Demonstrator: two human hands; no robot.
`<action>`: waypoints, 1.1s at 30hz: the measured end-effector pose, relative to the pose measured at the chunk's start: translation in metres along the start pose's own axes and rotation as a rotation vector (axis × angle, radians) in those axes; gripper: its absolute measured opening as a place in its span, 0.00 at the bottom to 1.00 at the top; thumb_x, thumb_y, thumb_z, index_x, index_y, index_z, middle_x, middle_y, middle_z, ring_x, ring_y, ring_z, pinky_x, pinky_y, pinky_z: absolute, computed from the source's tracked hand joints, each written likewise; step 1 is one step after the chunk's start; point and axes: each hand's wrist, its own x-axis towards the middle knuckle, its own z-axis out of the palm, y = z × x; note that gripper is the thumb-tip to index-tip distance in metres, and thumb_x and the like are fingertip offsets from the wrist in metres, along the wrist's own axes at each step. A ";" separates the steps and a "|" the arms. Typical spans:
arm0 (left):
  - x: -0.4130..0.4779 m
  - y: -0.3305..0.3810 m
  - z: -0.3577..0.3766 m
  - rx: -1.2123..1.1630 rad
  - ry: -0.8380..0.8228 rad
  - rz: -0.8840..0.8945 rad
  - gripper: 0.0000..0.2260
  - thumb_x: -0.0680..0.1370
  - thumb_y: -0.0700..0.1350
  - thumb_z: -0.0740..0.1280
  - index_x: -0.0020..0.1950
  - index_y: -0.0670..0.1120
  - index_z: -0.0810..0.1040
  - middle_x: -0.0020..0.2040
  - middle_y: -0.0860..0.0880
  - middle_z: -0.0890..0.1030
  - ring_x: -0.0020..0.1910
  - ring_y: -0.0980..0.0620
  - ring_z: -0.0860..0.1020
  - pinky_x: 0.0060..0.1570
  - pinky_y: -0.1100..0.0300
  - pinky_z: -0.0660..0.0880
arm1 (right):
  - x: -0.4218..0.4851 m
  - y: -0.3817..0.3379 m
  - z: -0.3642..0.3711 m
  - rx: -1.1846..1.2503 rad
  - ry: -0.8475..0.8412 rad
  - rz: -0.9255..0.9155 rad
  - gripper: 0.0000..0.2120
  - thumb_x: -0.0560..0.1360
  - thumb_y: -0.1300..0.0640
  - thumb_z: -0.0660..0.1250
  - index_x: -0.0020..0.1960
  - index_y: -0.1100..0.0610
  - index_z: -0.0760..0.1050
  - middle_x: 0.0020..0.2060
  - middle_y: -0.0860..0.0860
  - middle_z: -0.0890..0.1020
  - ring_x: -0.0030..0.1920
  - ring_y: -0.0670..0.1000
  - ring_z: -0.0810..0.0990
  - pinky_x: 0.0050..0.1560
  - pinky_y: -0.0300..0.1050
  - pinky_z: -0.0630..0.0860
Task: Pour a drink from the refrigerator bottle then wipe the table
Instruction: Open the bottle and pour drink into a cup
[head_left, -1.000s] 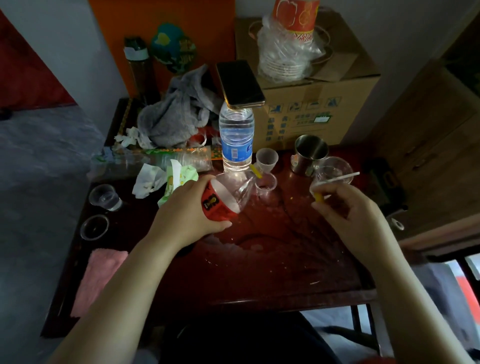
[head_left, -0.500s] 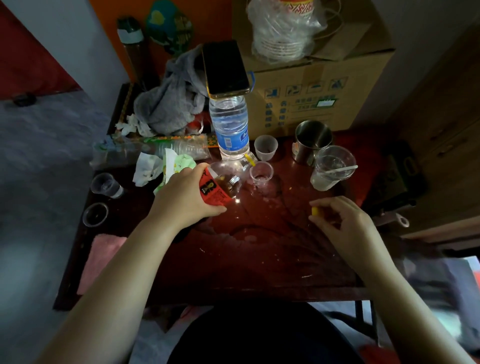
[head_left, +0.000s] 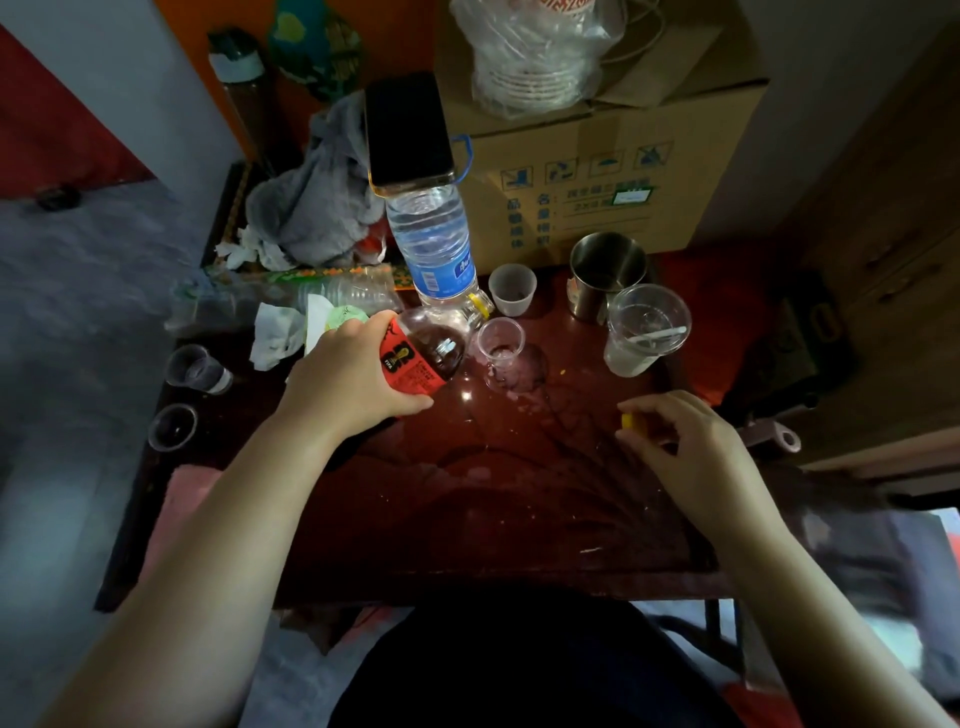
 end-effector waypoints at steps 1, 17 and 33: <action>0.000 0.001 0.000 0.005 -0.006 -0.004 0.42 0.57 0.66 0.74 0.66 0.55 0.65 0.57 0.51 0.75 0.57 0.47 0.74 0.48 0.50 0.74 | 0.001 0.001 0.000 0.003 0.000 -0.003 0.11 0.71 0.56 0.73 0.52 0.50 0.79 0.45 0.37 0.76 0.48 0.31 0.73 0.45 0.20 0.66; 0.009 0.006 0.003 0.041 -0.053 -0.015 0.46 0.57 0.65 0.75 0.70 0.51 0.64 0.61 0.48 0.74 0.61 0.46 0.72 0.53 0.47 0.74 | 0.012 0.003 -0.001 0.016 -0.012 -0.022 0.11 0.72 0.56 0.72 0.54 0.51 0.79 0.46 0.39 0.76 0.46 0.37 0.76 0.45 0.24 0.70; 0.014 0.005 0.000 0.053 -0.093 -0.001 0.41 0.56 0.65 0.74 0.65 0.53 0.69 0.56 0.50 0.75 0.57 0.47 0.74 0.52 0.46 0.75 | 0.010 0.000 0.003 0.041 0.000 -0.022 0.11 0.72 0.56 0.72 0.54 0.50 0.78 0.48 0.41 0.78 0.47 0.38 0.77 0.47 0.25 0.70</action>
